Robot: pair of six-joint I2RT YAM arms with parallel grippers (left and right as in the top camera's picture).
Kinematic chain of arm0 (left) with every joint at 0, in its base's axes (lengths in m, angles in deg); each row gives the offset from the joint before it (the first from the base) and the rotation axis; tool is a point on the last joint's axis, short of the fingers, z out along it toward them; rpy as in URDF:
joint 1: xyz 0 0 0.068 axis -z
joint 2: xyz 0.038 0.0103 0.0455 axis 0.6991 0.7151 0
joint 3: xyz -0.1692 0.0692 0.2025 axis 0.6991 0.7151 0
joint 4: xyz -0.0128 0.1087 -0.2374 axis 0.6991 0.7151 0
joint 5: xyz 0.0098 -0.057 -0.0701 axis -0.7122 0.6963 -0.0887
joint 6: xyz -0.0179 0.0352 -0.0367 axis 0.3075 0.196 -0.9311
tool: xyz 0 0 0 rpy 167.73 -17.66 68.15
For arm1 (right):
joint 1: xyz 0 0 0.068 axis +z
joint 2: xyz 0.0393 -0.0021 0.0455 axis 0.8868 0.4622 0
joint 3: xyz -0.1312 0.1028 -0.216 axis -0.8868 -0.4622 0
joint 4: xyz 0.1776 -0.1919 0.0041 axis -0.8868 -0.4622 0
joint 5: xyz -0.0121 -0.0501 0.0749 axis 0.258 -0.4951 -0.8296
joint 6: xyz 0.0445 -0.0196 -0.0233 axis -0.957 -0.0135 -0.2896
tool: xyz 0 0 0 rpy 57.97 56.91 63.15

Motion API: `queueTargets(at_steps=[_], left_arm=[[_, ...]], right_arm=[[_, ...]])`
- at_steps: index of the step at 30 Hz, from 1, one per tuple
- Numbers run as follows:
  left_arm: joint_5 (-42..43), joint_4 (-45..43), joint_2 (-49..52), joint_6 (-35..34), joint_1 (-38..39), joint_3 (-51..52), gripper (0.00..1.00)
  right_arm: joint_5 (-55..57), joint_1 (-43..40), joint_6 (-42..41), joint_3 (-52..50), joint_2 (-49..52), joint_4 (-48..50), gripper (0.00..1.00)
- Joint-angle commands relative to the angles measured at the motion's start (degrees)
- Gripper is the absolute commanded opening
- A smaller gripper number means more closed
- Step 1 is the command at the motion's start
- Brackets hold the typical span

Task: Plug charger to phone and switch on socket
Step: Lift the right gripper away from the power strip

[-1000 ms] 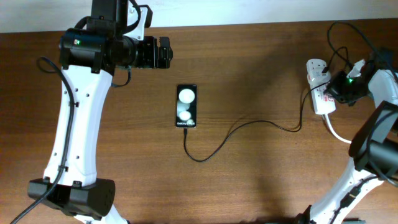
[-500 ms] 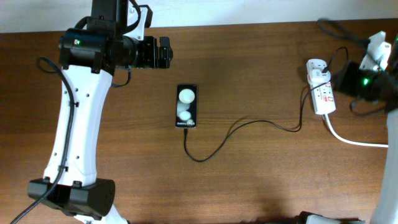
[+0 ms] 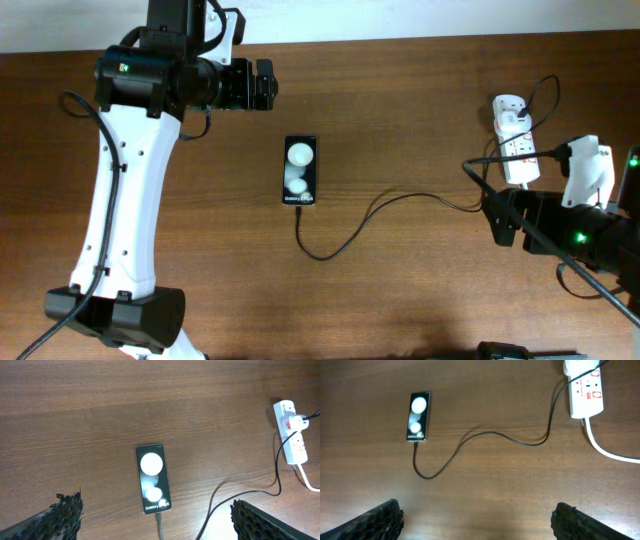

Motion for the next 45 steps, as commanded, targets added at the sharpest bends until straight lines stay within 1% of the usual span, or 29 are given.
queueTargets(at_steps=[1, 9, 12, 15, 18, 21, 24, 26, 30, 35, 38, 43, 45], left_arm=[[-0.4, -0.1, -1.5, 0.9, -0.3, -0.5, 0.99], [-0.4, -0.1, -1.5, 0.9, -0.3, -0.5, 0.99], [-0.4, -0.1, -1.5, 0.9, -0.3, -0.5, 0.99], [-0.4, -0.1, -1.5, 0.9, -0.3, -0.5, 0.99], [-0.4, -0.1, -1.5, 0.9, -0.3, -0.5, 0.99], [-0.4, 0.0, -1.5, 0.9, -0.3, -0.5, 0.99], [-0.4, 0.0, -1.5, 0.9, -0.3, -0.5, 0.99], [-0.4, 0.0, -1.5, 0.9, -0.3, -0.5, 0.99], [-0.4, -0.1, -1.5, 0.9, -0.3, -0.5, 0.99], [-0.4, 0.0, -1.5, 0.9, -0.3, -0.5, 0.99], [-0.4, 0.0, -1.5, 0.9, -0.3, -0.5, 0.99], [-0.4, 0.0, -1.5, 0.9, -0.3, -0.5, 0.99], [-0.4, 0.0, -1.5, 0.9, -0.3, -0.5, 0.99]], right_arm=[[1.8, 0.3, 0.0, 0.2, 1.0, -0.2, 0.99], [1.7, 0.4, 0.0, 0.1, 4.6, -0.1, 0.99], [1.9, 0.4, 0.0, -0.3, 4.3, 0.4, 0.99], [2.0, 0.4, 0.0, -3.1, 0.9, 7.3, 0.99], [2.0, 0.4, 0.0, -11.4, -5.7, 17.3, 0.99], [4.3, 1.8, 0.0, -25.6, -15.0, 29.8, 0.99], [6.9, 4.6, 0.0, -37.5, -22.9, 41.0, 0.99], [6.8, 4.7, 0.0, -45.3, -28.0, 50.1, 0.99], [8.9, 6.9, 0.0, -56.5, -36.4, 63.3, 0.99], [10.9, 8.7, 0.0, -70.4, -46.8, 74.2, 0.99], [10.9, 9.1, 0.0, -76.7, -50.6, 79.3, 0.99], [12.6, 12.3, 0.0, -86.5, -56.5, 88.5, 0.99], [12.7, 12.4, 0.0, -89.5, -58.3, 90.0, 0.98]])
